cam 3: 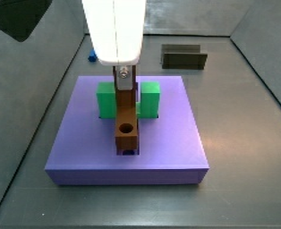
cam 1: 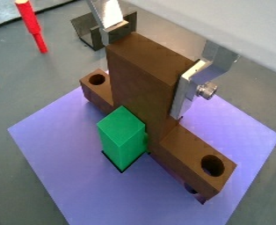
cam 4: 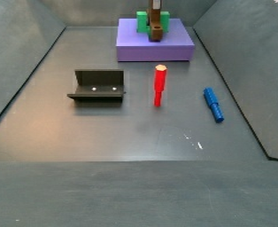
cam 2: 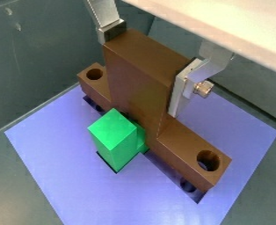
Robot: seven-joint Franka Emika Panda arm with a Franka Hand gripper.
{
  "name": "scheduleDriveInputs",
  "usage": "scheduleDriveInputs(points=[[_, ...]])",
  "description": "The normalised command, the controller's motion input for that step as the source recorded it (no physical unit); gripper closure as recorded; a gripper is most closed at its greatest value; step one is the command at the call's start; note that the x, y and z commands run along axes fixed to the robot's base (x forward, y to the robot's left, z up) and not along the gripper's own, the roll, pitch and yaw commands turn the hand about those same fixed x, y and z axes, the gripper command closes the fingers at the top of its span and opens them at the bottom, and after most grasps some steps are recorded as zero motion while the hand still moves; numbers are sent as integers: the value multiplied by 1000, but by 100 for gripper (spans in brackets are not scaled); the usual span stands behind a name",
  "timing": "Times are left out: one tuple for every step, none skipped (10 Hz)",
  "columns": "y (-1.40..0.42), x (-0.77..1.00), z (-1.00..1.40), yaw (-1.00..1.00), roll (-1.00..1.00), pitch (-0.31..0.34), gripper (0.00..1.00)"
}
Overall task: Pick up the brown object. Move up. Move to above the board. Insert the brown object.
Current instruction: Insert the brown object.
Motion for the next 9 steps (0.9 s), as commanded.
scheduleDriveInputs(points=[[0, 151, -106, 83, 130, 9, 100], [0, 37, -183, 66, 137, 0, 100], [-129, 3, -206, 37, 146, 0, 100], [-120, 0, -254, 29, 171, 0, 100], [-91, 0, -269, 29, 179, 0, 100], [-140, 29, -197, 40, 159, 0, 100], [-163, 197, -131, 14, 137, 0, 100], [0, 297, -120, -77, 136, 29, 100], [0, 234, -163, -126, 119, 20, 100]])
